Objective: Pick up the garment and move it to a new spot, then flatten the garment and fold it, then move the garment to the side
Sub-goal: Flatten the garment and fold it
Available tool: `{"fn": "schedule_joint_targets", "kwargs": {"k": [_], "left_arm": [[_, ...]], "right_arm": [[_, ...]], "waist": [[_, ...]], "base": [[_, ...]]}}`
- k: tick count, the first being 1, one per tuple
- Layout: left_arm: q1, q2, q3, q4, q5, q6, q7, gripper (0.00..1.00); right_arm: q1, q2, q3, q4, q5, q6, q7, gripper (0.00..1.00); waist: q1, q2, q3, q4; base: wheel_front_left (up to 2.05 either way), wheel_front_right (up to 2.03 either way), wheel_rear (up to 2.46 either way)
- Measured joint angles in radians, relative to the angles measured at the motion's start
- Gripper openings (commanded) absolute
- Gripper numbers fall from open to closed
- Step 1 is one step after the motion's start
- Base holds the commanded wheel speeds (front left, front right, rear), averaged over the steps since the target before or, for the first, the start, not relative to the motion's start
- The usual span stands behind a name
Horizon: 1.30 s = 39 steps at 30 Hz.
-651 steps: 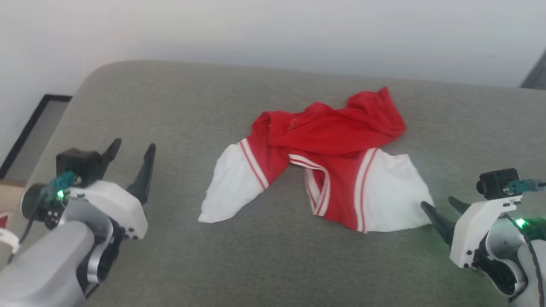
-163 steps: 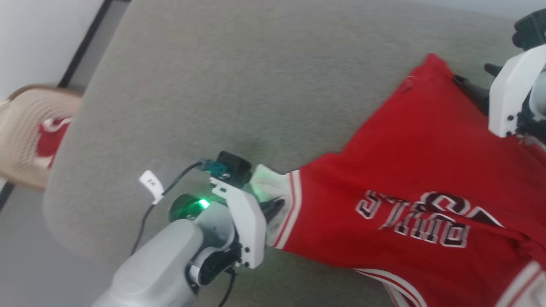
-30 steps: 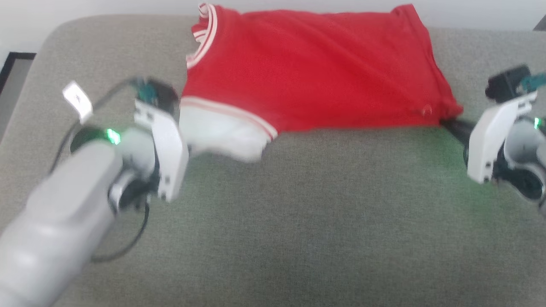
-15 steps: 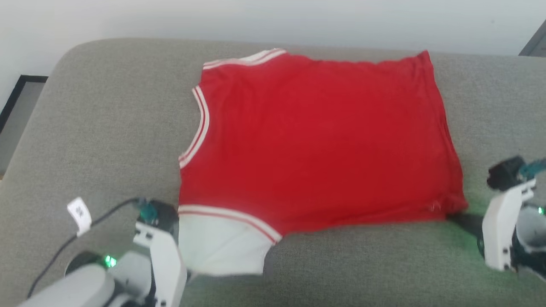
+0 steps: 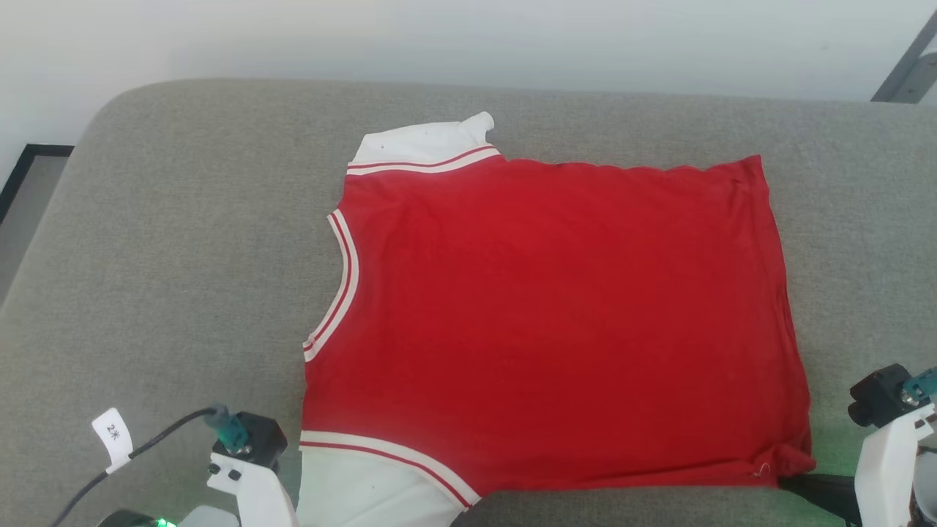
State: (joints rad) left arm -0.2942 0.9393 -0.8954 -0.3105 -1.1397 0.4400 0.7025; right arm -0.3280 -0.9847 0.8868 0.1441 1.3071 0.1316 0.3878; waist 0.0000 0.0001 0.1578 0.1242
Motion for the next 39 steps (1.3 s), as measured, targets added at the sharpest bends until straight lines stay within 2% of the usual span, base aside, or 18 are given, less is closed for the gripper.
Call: {"fn": "schedule_joint_targets", "kwargs": {"k": [8, 11, 15, 18, 22, 29, 30, 34, 39], "left_arm": [[-0.086, 0.037, 0.044, -0.037, 0.058, -0.004, -0.019, 0.0], [-0.168, 0.059, 0.064, -0.039, 0.118, -0.032, -0.021, 0.0], [-0.308, 0.052, 0.084, -0.002, 0.206, -0.105, -0.028, 0.0], [-0.414, 0.004, 0.081, 0.075, 0.262, -0.181, -0.043, 0.0], [-0.525, -0.088, 0.062, 0.223, 0.296, -0.273, -0.064, 0.0], [-0.638, -0.237, 0.031, 0.509, 0.312, -0.385, -0.099, 0.0], [-0.651, -0.273, 0.02, 0.587, 0.309, -0.409, -0.105, 0.0], [-0.669, -0.335, 0.003, 0.723, 0.287, -0.452, -0.108, 0.0], [-0.69, -0.399, -0.004, 0.871, 0.267, -0.485, -0.113, 0.0]], "right_arm": [[0.023, 0.009, -0.109, -0.04, -0.028, 0.0, -0.015, 0.0], [0.015, 0.026, -0.159, -0.049, -0.053, 0.0, -0.016, 0.0], [-0.032, 0.065, -0.228, -0.048, -0.105, 0.0, 0.003, 0.0], [-0.083, 0.106, -0.274, -0.034, -0.142, 0.0, 0.022, 0.0], [-0.156, 0.158, -0.311, 0.012, -0.206, 0.0, 0.052, 0.0], [-0.284, 0.249, -0.312, 0.106, -0.304, 0.0, 0.071, 0.0], [-0.31, 0.268, -0.303, 0.137, -0.317, 0.0, 0.074, 0.0], [-0.351, 0.296, -0.271, 0.19, -0.325, 0.0, 0.097, 0.0], [-0.397, 0.313, -0.24, 0.237, -0.325, 0.0, 0.114, 0.0]], "waist": [[0.0, 0.0, 0.015, -0.012], [0.0, 0.0, 0.026, -0.018], [0.0, 0.0, 0.047, -0.025], [0.0, 0.0, 0.067, -0.031], [0.0, 0.0, 0.101, -0.034], [0.0, 0.0, 0.168, -0.036], [0.0, 0.0, 0.185, -0.035], [0.0, -0.0001, 0.211, -0.034], [0.0, 0.0, 0.228, -0.035]], "base": [[0.0, 0.0, 0.0], [0.0, 0.0, 0.0], [0.0, 0.0, 0.0], [0.0, 0.0, 0.0], [0.0, 0.0, 0.0], [0.0, 0.0, 0.0], [0.0, 0.0, 0.0], [0.0, 0.0, 0.0], [0.0, 0.0, 0.0]]}}
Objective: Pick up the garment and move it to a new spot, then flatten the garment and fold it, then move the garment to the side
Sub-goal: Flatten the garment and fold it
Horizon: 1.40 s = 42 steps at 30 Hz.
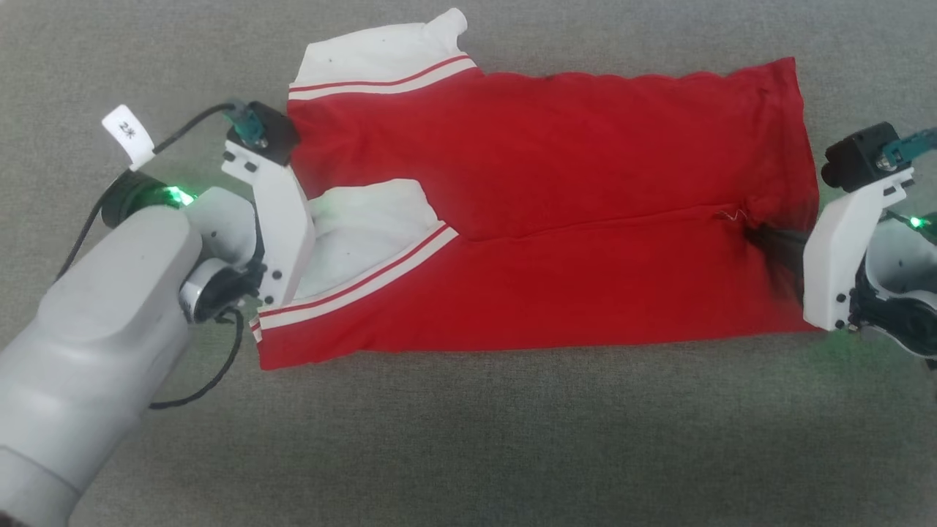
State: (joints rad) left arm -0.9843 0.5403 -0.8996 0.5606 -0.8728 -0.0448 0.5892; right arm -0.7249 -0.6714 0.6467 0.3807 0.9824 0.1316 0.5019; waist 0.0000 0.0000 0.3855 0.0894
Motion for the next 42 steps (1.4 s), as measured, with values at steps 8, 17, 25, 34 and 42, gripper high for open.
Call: {"fn": "schedule_joint_targets", "kwargs": {"k": [8, 17, 25, 34, 42], "left_arm": [[-0.04, -0.065, 0.016, 0.146, -0.043, -0.022, -0.002, 1.0], [-0.045, -0.045, 0.022, 0.119, -0.053, 0.008, 0.028, 1.0], [0.036, 0.034, 0.016, -0.062, -0.063, 0.094, 0.096, 1.0], [0.188, 0.135, 0.019, -0.286, -0.1, 0.237, 0.154, 1.0], [0.296, 0.189, 0.036, -0.376, -0.131, 0.35, 0.167, 1.0]], "right_arm": [[-0.054, 0.027, 0.053, 0.072, -0.006, 0.0, 0.008, 0.29], [-0.031, 0.019, 0.041, 0.06, -0.011, 0.0, -0.078, 1.0], [0.054, -0.013, -0.058, 0.0, -0.073, 0.0, -0.256, 1.0], [0.168, 0.041, -0.262, -0.062, -0.209, 0.0, -0.452, 1.0], [0.264, 0.123, -0.44, -0.115, -0.356, 0.0, -0.521, 1.0]], "waist": [[0.0, 0.0, -0.012, -0.003], [0.0001, 0.0, -0.08, 0.005], [0.0, 0.0, -0.136, 0.012], [0.0, 0.0, -0.149, -0.015], [0.0, 0.0, -0.143, -0.06]], "base": [[0.0, 0.0, 0.0], [0.0, 0.0, 0.0], [0.0, 0.0, 0.0], [0.0, 0.0, 0.0], [0.0, 0.0, 0.0]]}}
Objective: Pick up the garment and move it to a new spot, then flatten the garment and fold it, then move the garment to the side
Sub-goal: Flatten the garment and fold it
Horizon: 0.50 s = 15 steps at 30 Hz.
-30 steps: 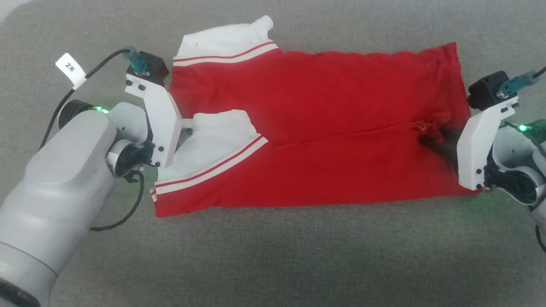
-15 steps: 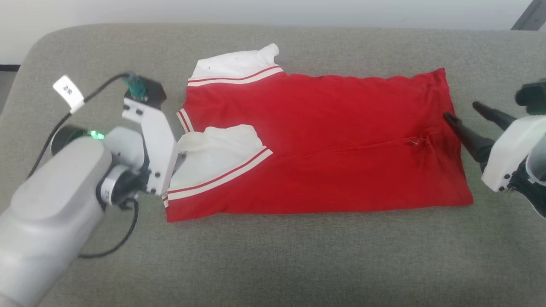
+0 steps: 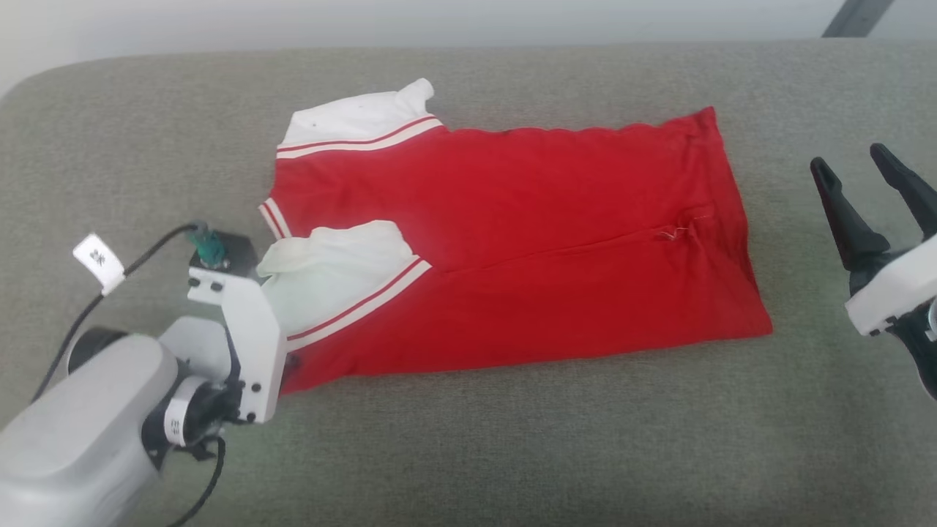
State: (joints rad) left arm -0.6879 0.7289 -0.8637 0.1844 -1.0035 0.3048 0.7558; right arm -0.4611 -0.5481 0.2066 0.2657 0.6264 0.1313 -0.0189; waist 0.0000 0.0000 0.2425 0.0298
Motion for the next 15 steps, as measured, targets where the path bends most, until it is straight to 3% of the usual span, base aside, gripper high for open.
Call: {"fn": "schedule_joint_targets", "kwargs": {"k": [7, 15], "left_arm": [[0.05, 0.009, 0.018, 0.002, -0.008, 0.06, -0.023, 1.0], [0.07, -0.006, 0.031, 0.049, -0.025, 0.069, -0.06, 1.0]], "right_arm": [[0.084, 0.079, -0.12, -0.073, -0.066, 0.0, 0.024, 1.0], [0.142, 0.129, -0.182, -0.137, -0.093, 0.0, 0.084, 1.0]], "waist": [[0.0, 0.0, 0.012, -0.031], [0.0, 0.0001, 0.026, -0.051]], "base": [[0.0, 0.0, 0.0], [0.0, 0.0, 0.0]]}}
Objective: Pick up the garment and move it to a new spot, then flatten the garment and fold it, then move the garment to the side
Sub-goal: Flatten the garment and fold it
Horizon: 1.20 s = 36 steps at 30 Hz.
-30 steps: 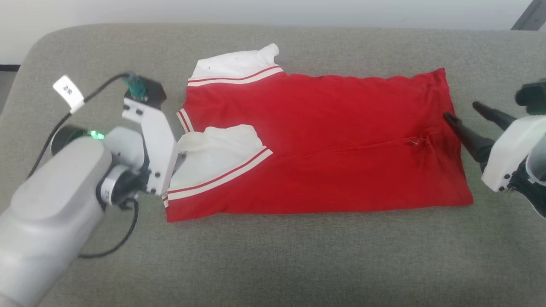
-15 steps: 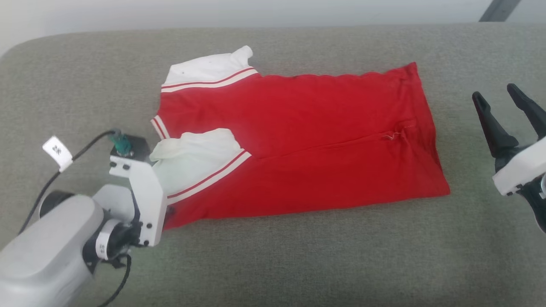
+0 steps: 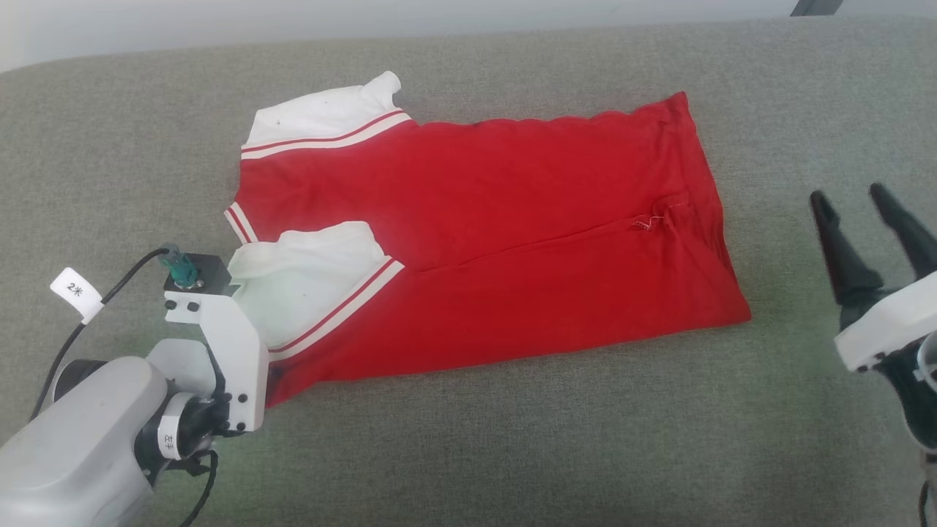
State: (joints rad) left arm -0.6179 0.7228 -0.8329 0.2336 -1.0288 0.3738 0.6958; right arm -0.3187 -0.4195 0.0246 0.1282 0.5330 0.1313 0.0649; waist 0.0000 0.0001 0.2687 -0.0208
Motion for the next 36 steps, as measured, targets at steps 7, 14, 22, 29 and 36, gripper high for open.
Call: {"fn": "schedule_joint_targets", "kwargs": {"k": [7, 14, 22, 29, 36], "left_arm": [[-0.007, -0.013, -0.014, 0.03, -0.002, -0.039, -0.001, 0.0], [-0.025, -0.04, -0.021, 0.042, 0.002, -0.055, -0.007, 0.0], [-0.056, -0.069, -0.032, 0.045, 0.018, -0.076, -0.012, 0.0], [-0.082, -0.095, -0.04, 0.068, 0.026, -0.099, -0.021, 0.0], [-0.09, -0.113, -0.04, 0.098, 0.026, -0.121, -0.042, 0.0]], "right_arm": [[0.044, 0.032, -0.002, -0.036, 0.044, 0.0, 0.123, 1.0], [0.051, 0.037, 0.03, -0.013, 0.096, 0.0, 0.289, 1.0], [-0.007, 0.034, 0.054, 0.077, 0.098, 0.0, 0.471, 1.0], [-0.118, 0.027, 0.088, 0.189, 0.059, 0.0, 0.642, 1.0], [-0.165, 0.0, 0.132, 0.22, 0.046, 0.0, 0.736, 0.0]], "waist": [[0.0, 0.0, 0.008, 0.002], [0.0, 0.0, 0.022, 0.021], [0.0, 0.0, 0.043, 0.051], [0.0, 0.0, 0.063, 0.077], [0.0, 0.0, 0.068, 0.092]], "base": [[0.0, 0.0, 0.0], [0.0, 0.0, 0.0], [0.0, 0.0, 0.0], [0.0, 0.0, 0.0], [0.0, 0.0, 0.0]]}}
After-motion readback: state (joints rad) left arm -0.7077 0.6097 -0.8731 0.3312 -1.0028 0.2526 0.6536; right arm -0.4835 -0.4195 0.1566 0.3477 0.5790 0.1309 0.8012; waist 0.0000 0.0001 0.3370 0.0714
